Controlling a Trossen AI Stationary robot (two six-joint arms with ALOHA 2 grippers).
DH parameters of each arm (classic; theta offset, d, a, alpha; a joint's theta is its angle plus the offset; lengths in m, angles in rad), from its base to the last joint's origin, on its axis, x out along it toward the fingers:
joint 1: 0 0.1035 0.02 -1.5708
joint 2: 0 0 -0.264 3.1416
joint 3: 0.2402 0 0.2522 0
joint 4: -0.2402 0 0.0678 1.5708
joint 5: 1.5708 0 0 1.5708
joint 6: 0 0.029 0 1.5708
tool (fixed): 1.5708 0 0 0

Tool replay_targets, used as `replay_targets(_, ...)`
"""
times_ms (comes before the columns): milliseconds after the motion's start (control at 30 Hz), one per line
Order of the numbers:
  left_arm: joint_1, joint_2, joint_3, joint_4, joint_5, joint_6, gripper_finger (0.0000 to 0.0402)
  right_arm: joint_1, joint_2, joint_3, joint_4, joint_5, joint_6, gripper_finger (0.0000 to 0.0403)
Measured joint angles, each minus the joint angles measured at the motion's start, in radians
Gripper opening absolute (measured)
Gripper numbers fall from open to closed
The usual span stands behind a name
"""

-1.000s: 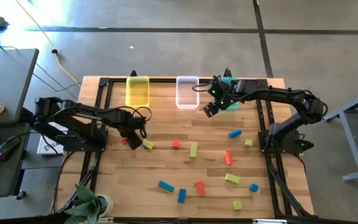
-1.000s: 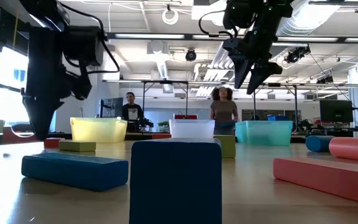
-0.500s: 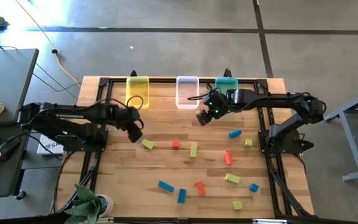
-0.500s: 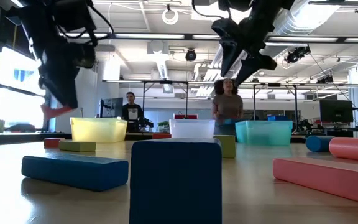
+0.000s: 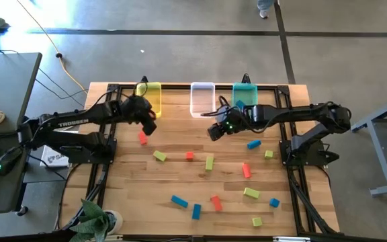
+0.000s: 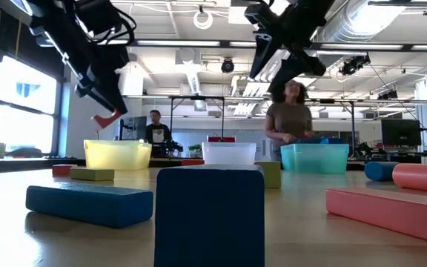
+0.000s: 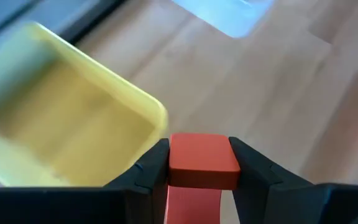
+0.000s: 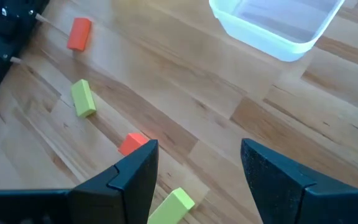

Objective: Sort & place blocks by color
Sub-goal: Put the orange block into the yellow bin

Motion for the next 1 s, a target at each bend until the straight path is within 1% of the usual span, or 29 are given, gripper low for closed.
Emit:
replay_targets(100, 0.065, 0.031, 0.050, 0.002, -0.006, 0.069, 0.0109, 0.016, 0.000, 0.000, 0.000, 0.016, 0.021, 0.0215)
replay_targets(300, 0.150, 0.133, 0.118, 0.000, -0.085, 0.133, 0.0111, 0.024, 0.000, 0.000, 0.000, 0.018, 0.030, 0.0215)
replay_targets(400, 0.165, 0.193, 0.146, -0.006, -0.085, 0.126, 0.0112, 0.022, 0.000, 0.000, 0.000, 0.024, 0.003, 0.0215)
replay_targets(600, 0.166, 0.289, 0.169, -0.009, -0.090, 0.054, 0.0116, 0.012, 0.000, 0.000, 0.000, 0.032, -0.059, 0.0215)
replay_targets(800, 0.166, 0.314, 0.170, -0.013, -0.102, 0.022, 0.0148, 0.005, 0.000, 0.000, 0.000, 0.015, -0.102, 0.0215)
replay_targets(1000, 0.166, 0.314, 0.170, -0.012, -0.100, 0.006, 0.0189, 0.005, 0.000, 0.000, 0.000, -0.004, -0.095, 0.0215)
